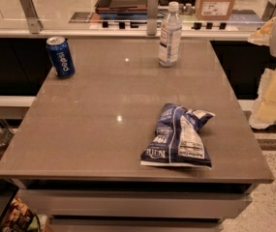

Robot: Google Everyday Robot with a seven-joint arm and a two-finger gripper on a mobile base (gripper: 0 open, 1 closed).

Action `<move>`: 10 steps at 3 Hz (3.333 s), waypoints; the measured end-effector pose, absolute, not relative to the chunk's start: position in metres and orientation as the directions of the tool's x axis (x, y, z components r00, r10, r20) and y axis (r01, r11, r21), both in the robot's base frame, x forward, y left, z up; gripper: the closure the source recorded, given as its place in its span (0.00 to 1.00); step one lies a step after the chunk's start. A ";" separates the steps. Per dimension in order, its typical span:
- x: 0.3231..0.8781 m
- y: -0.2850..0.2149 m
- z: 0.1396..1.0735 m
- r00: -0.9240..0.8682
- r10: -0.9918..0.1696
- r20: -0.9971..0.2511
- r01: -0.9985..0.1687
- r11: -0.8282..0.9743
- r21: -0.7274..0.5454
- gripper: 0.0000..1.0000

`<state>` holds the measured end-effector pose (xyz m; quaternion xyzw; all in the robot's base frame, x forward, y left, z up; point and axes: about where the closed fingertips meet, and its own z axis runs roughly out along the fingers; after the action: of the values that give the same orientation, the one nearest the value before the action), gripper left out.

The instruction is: Move blue plastic bottle near pepsi can

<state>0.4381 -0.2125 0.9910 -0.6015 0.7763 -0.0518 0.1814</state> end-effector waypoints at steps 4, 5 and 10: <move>0.509 -0.223 1.016 -0.260 -0.855 -0.449 -0.811 0.446 -0.379 0.00; 0.543 -0.219 1.017 -0.280 -0.765 -0.580 -0.743 0.555 -0.374 0.00; 0.654 -0.163 1.003 -0.123 -0.465 -0.877 -0.687 0.677 -0.263 0.00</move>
Offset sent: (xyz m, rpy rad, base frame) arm 0.0376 -0.0069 0.0117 0.1130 -0.0697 -0.0241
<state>0.6535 -0.1628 1.0027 -0.3881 0.7421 0.1032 0.5367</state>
